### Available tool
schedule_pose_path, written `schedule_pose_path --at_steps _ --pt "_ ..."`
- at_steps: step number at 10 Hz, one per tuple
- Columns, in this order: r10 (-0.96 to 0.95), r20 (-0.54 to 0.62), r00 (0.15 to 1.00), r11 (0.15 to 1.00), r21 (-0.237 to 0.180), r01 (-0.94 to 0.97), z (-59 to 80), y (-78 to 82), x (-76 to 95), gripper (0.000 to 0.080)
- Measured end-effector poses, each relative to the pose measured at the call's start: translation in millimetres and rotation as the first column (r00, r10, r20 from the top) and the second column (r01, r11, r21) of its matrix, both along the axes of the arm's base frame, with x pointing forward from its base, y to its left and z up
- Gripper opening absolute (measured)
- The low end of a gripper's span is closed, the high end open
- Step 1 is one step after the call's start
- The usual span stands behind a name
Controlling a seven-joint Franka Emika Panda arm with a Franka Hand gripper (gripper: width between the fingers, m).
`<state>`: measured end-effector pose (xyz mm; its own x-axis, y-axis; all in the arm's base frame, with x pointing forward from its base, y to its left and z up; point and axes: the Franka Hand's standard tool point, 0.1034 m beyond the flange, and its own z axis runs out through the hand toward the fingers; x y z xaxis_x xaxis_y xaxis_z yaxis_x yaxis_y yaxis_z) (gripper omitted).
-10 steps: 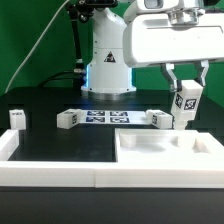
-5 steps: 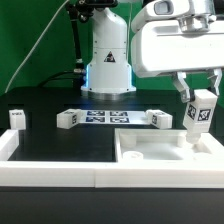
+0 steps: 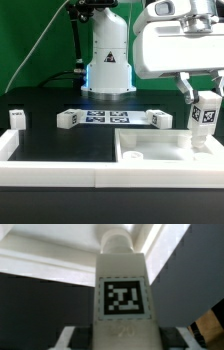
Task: Assemble one leg
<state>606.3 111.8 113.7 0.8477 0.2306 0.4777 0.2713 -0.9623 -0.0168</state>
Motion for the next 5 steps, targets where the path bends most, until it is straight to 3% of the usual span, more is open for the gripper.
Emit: schedule_pose_path --at_steps 2,5 --pt "0.001 0.007 1.000 1.000 0.001 -0.001 -9.0 3.6 1.0 0.0292" --pt "-0.005 0.032 0.999 1.000 0.003 0.005 -11.1 2.4 12.1 0.0292"
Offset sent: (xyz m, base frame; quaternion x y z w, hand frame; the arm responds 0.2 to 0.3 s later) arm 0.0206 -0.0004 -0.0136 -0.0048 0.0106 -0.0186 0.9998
